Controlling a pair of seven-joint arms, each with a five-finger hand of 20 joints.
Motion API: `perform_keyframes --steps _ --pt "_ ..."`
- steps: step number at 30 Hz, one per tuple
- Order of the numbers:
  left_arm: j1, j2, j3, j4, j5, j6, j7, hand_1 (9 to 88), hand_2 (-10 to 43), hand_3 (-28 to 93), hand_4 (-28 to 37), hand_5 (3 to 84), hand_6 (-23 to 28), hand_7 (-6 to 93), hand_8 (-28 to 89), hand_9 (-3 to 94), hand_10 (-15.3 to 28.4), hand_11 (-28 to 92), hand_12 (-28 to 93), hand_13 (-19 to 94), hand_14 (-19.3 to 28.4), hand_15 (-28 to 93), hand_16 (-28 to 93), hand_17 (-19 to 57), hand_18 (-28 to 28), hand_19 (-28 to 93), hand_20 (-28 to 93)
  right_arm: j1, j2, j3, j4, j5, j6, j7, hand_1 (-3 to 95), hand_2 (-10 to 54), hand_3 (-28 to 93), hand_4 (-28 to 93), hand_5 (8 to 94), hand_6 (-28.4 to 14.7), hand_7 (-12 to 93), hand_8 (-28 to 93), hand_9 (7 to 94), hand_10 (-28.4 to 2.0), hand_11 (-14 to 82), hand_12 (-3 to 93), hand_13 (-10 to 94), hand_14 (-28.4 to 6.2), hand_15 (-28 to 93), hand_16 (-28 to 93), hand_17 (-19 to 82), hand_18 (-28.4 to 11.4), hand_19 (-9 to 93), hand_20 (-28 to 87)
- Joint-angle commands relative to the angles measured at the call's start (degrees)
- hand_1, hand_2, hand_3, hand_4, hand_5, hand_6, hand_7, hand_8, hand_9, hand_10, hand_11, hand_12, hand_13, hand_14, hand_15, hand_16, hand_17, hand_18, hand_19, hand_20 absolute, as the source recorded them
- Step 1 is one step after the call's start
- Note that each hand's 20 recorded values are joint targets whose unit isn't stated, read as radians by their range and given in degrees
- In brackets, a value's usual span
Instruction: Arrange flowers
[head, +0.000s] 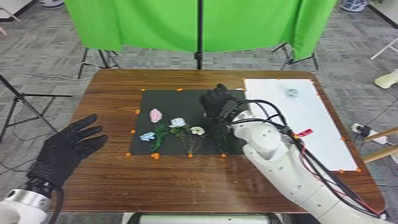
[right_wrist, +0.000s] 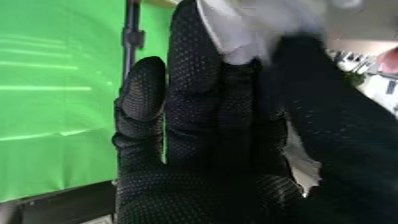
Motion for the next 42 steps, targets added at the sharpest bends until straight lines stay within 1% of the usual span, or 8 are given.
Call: perform_keyframes --steps 1,6,14,17,21,28,37,42 --pt "0.59 -0.27 -0.15 0.45 0.17 -0.41 -0.72 26.2 0.1 71 -26.1 34.1 2.0 24.7 -12 29.7 12.8 31 14 27 15.7 47 -2 -7.4 23.3 54 10 -1.15 0.88 1.6 -1.7 -0.09 -2.12 -1.06 37.9 -9.5 81 -28 63.9 1.3 50 -15 78.4 -3.4 21.1 34.8 74 -0.9 47 31 28 -16.0 78 47" --pt "0.72 -0.25 -0.26 0.4 0.18 -0.57 -0.54 26.2 0.1 71 -26.3 34.1 2.0 24.7 -12 29.7 12.9 31 14 27 15.8 47 -2 -7.4 23.4 54 10 -1.6 0.85 3.36 -3.33 4.12 -0.98 0.96 27.5 -8.8 86 -28 64.2 2.7 41 -23 72.4 -6.0 33.1 22.7 71 -1.7 50 24 27 -16.6 78 47" --pt "0.59 -0.33 -0.32 0.39 0.19 -0.41 -0.73 26.2 0.1 71 -26.2 34.1 2.0 24.8 -12 29.8 13.0 31 14 27 15.9 47 -2 -7.4 23.4 54 10 -1.15 2.0 8.57 -5.41 15.48 2.27 5.26 18.4 -3.3 85 -28 59.4 0.1 37 -24 66.1 -9.0 34.9 22.3 70 -3.7 53 23 26 -17.4 78 48" --pt "0.63 -0.38 -0.25 0.35 0.21 -0.24 -0.47 26.2 0.0 71 -26.2 34.1 2.0 24.7 -12 29.8 12.9 31 14 27 15.9 47 -2 -7.4 23.4 54 10 0.2 4.45 9.68 -3.69 12.97 2.55 9.06 17.1 -1.4 85 -28 53.6 -1.5 32 -21 59.7 -9.8 34.8 21.6 61 -6.0 57 20 23 -17.7 76 47" --pt "1.89 -0.74 -0.48 -0.22 0.23 0.36 0.3 26.2 0.1 71 -26.2 34.1 2.0 24.7 -12 29.8 12.9 31 14 27 15.8 47 -3 -7.4 23.4 54 10 1.96 8.11 10.64 1.23 9.58 2.67 11.13 17.8 -2.2 89 -28 42.2 -1.6 34 -22 41.9 -10.9 30.8 19.3 40 -7.5 49 14 15 -18.3 63 38" --pt "2.7 -0.96 -0.58 -0.53 0.17 0.78 0.81 26.2 0.1 71 -26.2 34.1 1.9 24.8 -12 29.8 12.9 31 14 27 15.9 47 -2 -7.4 23.4 54 10 2.81 10.25 13.25 5.84 4.57 -6.5 15.8 19.1 -2.6 92 -28 36.9 -2.7 33 -22 34.8 -11.2 22.6 19.0 30 -9.5 28 15 11 -17.5 54 23" --pt "1.69 -0.79 -0.47 -0.27 0.08 0.2 0.29 26.2 0.2 71 -26.1 34.1 2.0 24.8 -12 29.7 12.9 31 14 27 15.8 47 -2 -7.4 23.4 54 10 1.28 9.98 15.01 8.0 3.25 -11.49 18.94 20.0 -6.8 90 -28 32.2 -4.1 26 -18 31.2 -12.6 14.6 18.6 34 -14.0 11 16 12 -16.9 51 16" --pt "1.6 -0.59 -0.37 -0.16 0.0 0.21 0.45 26.2 0.1 71 -26.1 34.1 2.0 24.8 -12 29.7 12.9 31 14 27 15.8 47 -2 -7.4 23.3 54 10 1.22 10.03 14.79 9.38 1.29 -14.42 20.44 24.4 -9.4 91 -28 32.6 -4.0 27 -18 33.2 -12.4 16.2 18.1 41 -11.5 13 15 15 -16.1 52 15"
